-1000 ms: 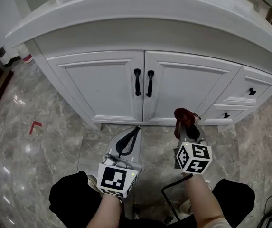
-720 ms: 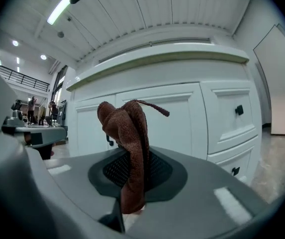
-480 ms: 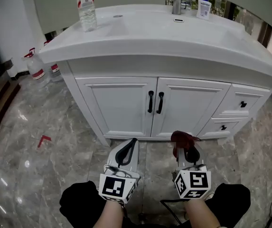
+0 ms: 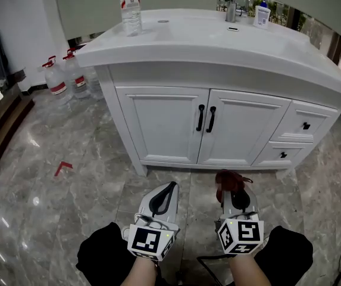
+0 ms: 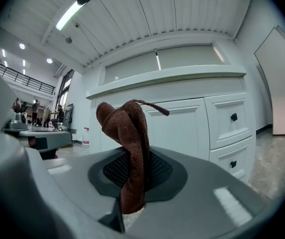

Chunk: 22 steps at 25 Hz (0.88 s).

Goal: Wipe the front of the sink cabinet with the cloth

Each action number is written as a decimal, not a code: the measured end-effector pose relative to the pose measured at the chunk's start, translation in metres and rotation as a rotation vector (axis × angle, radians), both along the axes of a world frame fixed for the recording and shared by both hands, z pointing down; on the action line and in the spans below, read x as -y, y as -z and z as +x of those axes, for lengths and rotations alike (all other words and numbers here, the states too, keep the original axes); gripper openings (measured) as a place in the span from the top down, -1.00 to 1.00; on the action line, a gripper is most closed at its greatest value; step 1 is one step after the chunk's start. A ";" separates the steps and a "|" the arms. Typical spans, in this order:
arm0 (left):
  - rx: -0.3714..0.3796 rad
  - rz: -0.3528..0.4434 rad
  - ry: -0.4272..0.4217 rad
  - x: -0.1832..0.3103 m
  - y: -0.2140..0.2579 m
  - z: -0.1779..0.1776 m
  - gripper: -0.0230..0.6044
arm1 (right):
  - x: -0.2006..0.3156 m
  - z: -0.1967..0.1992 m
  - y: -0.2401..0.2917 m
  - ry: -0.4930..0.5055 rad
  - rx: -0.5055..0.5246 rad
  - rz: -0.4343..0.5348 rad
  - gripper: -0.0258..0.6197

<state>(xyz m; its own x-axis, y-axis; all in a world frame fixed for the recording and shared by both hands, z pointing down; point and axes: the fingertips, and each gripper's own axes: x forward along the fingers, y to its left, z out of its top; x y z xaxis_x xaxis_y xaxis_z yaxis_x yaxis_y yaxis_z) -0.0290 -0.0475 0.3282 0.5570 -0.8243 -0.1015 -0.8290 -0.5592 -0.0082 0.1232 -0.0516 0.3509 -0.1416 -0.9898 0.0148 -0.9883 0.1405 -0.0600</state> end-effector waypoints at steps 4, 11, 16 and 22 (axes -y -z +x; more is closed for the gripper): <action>-0.005 0.011 0.002 -0.034 0.004 -0.007 0.93 | -0.034 -0.005 -0.002 0.004 0.010 -0.008 0.66; 0.096 0.049 0.010 -0.092 -0.011 -0.029 0.93 | -0.091 -0.016 -0.012 0.003 0.019 -0.008 0.67; 0.032 0.019 0.014 -0.116 -0.014 -0.043 0.93 | -0.117 -0.022 -0.022 0.026 0.011 -0.033 0.67; 0.040 0.038 -0.026 -0.133 -0.017 -0.029 0.93 | -0.132 -0.033 -0.025 0.046 0.010 -0.034 0.67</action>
